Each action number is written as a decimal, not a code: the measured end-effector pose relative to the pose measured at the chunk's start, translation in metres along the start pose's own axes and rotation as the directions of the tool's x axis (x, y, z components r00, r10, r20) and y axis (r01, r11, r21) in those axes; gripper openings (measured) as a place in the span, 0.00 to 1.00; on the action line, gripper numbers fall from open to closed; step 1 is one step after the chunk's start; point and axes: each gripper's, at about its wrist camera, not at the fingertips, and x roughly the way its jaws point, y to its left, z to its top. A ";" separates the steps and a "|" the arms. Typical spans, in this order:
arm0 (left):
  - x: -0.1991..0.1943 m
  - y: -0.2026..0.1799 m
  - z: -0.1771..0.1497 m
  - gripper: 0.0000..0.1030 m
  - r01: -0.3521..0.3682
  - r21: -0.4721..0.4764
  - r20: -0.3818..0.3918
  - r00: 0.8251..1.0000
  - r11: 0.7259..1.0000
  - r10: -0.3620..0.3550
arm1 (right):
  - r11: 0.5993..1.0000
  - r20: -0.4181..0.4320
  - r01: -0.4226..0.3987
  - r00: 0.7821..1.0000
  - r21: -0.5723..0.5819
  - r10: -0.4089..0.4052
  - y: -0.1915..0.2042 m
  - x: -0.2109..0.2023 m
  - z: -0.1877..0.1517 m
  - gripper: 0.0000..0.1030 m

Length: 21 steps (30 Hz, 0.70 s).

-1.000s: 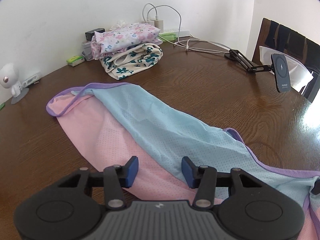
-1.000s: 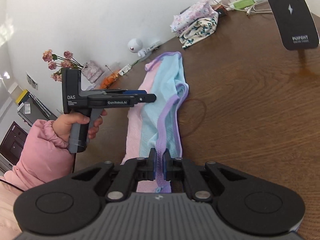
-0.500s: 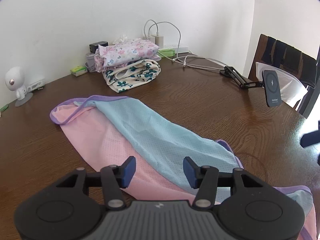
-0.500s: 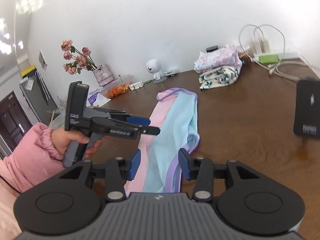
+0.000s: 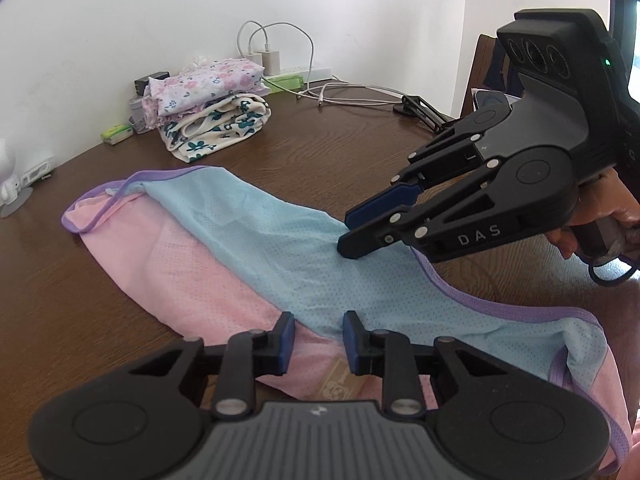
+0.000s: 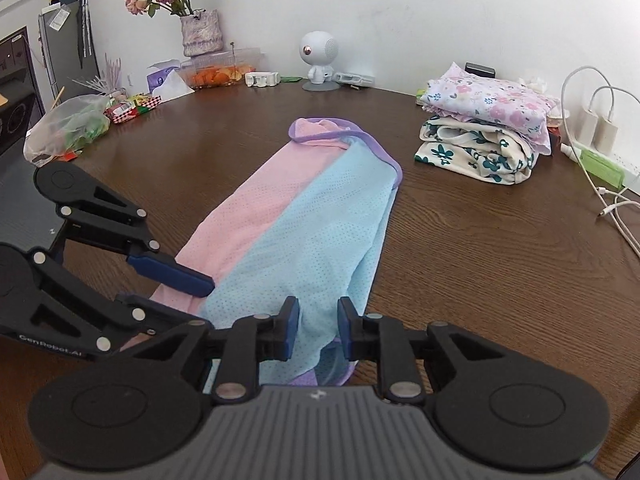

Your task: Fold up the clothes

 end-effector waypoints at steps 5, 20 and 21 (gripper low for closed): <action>0.000 -0.002 -0.002 0.24 0.006 0.023 0.003 1.000 1.000 -0.006 | 0.997 -0.019 -0.033 0.999 0.070 0.035 -0.015 0.003 -0.006 0.17; -0.030 -0.011 -0.012 0.44 0.046 0.128 -0.045 0.998 0.991 -0.040 | 0.978 -0.079 -0.161 0.982 0.131 0.172 0.021 -0.037 -0.030 0.19; -0.032 -0.009 -0.009 0.50 0.032 0.113 -0.019 0.999 0.993 -0.030 | 0.978 -0.048 -0.158 0.985 0.138 0.166 0.018 -0.044 -0.025 0.19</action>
